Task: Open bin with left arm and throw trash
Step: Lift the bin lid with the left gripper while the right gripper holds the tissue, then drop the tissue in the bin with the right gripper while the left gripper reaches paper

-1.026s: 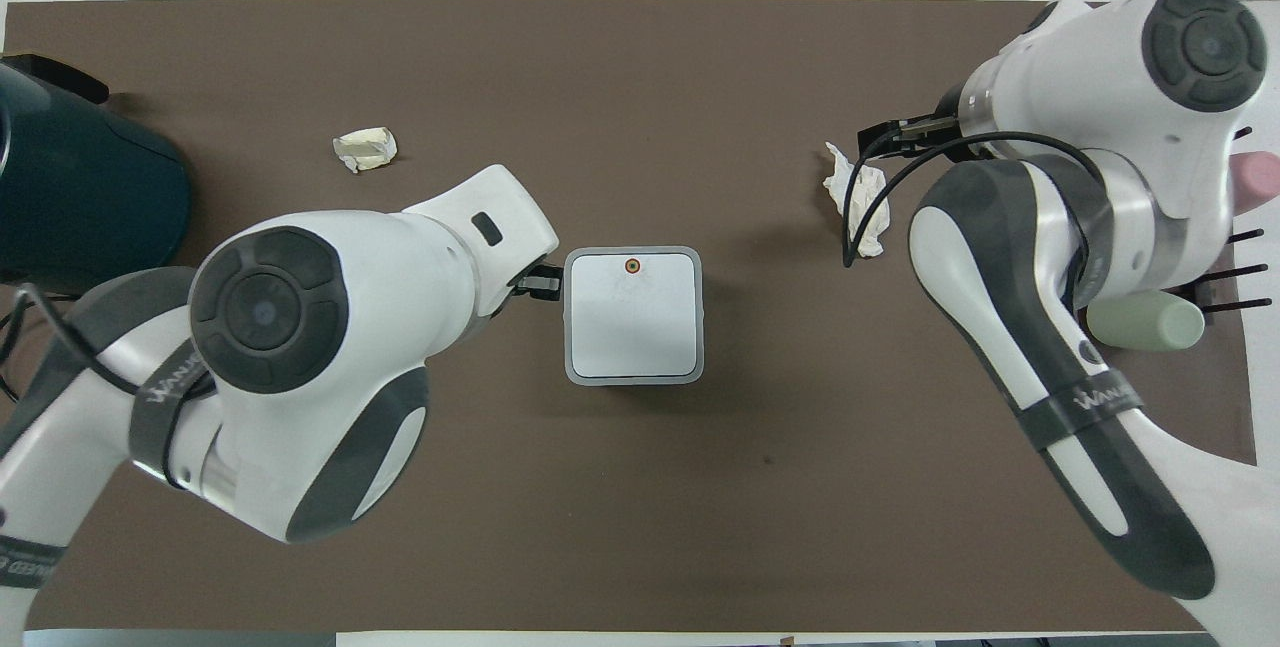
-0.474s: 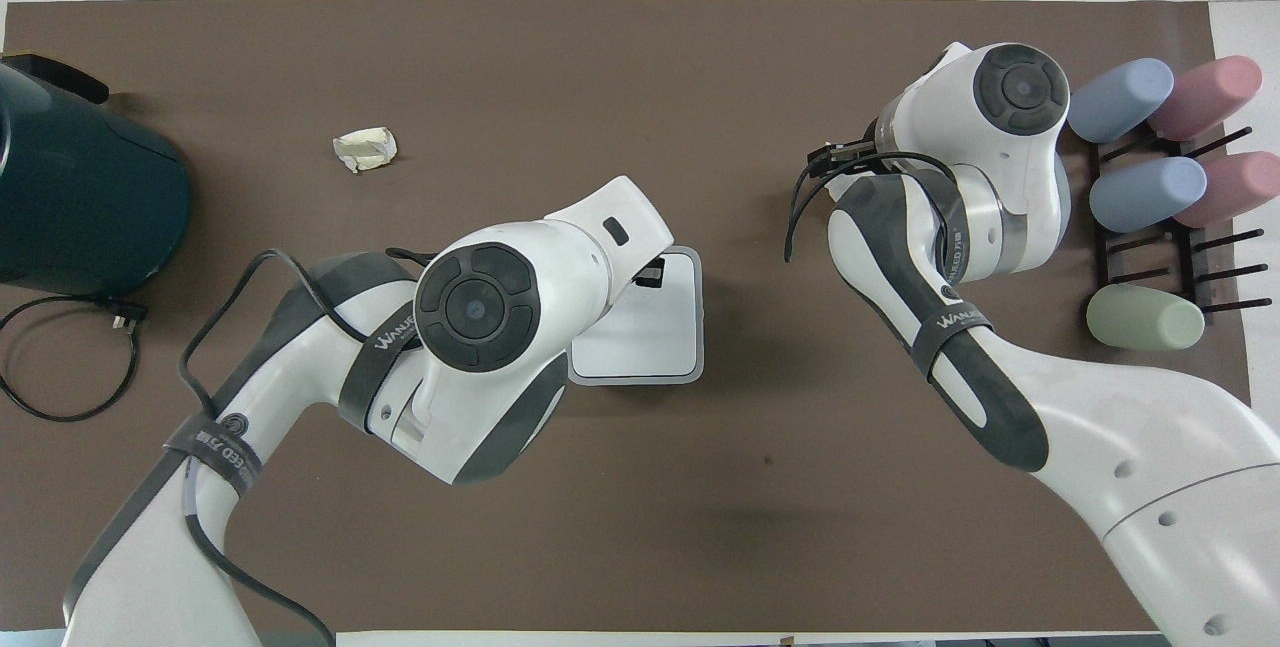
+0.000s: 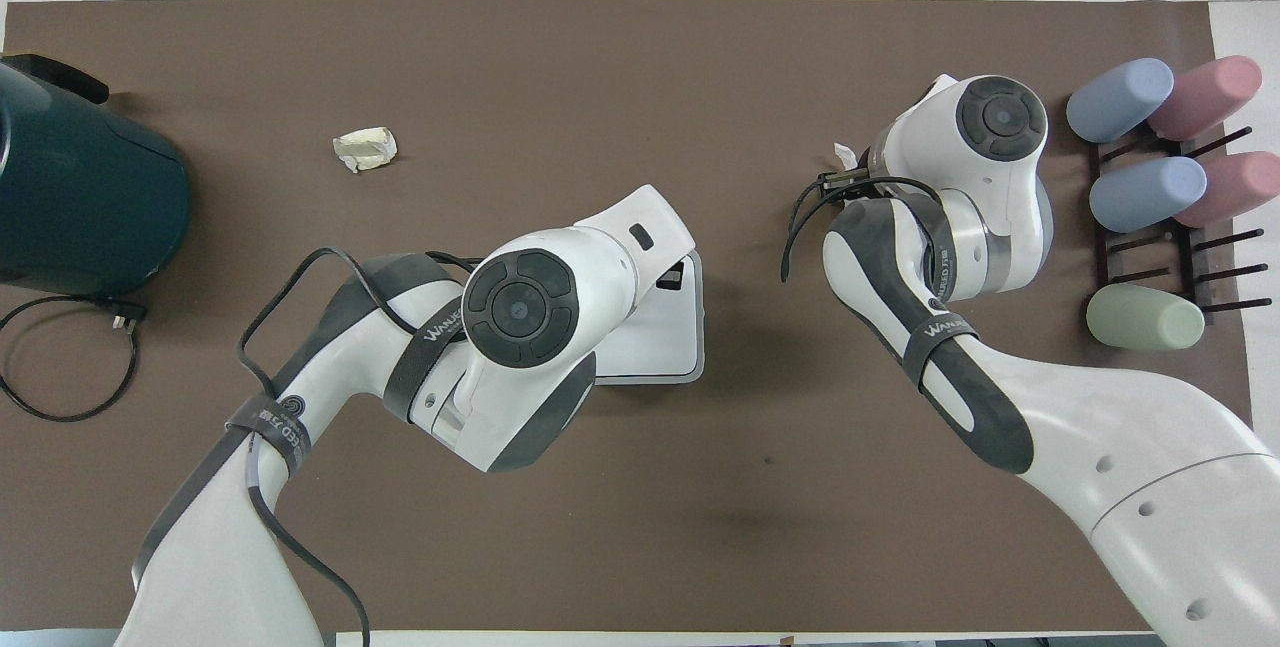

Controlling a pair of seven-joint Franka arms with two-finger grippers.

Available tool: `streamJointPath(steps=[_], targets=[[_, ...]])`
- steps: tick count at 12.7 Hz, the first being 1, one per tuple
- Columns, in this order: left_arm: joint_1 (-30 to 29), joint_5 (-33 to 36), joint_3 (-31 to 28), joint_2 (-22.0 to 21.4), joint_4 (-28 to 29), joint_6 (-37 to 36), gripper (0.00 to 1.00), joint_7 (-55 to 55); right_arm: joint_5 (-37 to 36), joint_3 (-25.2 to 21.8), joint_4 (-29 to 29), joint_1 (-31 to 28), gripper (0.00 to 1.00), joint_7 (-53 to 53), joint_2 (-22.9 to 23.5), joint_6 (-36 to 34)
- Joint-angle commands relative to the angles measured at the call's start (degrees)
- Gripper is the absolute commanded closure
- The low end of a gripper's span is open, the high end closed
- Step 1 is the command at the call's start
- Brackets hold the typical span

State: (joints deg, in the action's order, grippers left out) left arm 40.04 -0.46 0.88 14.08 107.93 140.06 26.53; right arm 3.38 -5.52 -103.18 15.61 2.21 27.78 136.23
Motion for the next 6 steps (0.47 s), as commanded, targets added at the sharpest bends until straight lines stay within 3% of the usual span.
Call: streamJointPath(steps=[1, 4, 6], targets=[[1.7, 0.9, -1.0, 0.6, -0.3, -2.5, 1.0, 1.1, 0.6, 0.2, -1.9, 0.0, 1.0, 0.7, -2.6, -2.4], [1.0, 0.9, -1.1, -5.5, -0.4, -12.6, 1.0, 0.5, 0.5, 0.2, 8.3, -0.1, 1.0, 0.7, -2.3, -15.1], [0.1, 0.9, -1.2, -8.9, -0.1, -19.5, 1.0, 0.3, 0.6, 0.2, 10.8, 0.1, 1.0, 0.7, -3.2, -20.5]])
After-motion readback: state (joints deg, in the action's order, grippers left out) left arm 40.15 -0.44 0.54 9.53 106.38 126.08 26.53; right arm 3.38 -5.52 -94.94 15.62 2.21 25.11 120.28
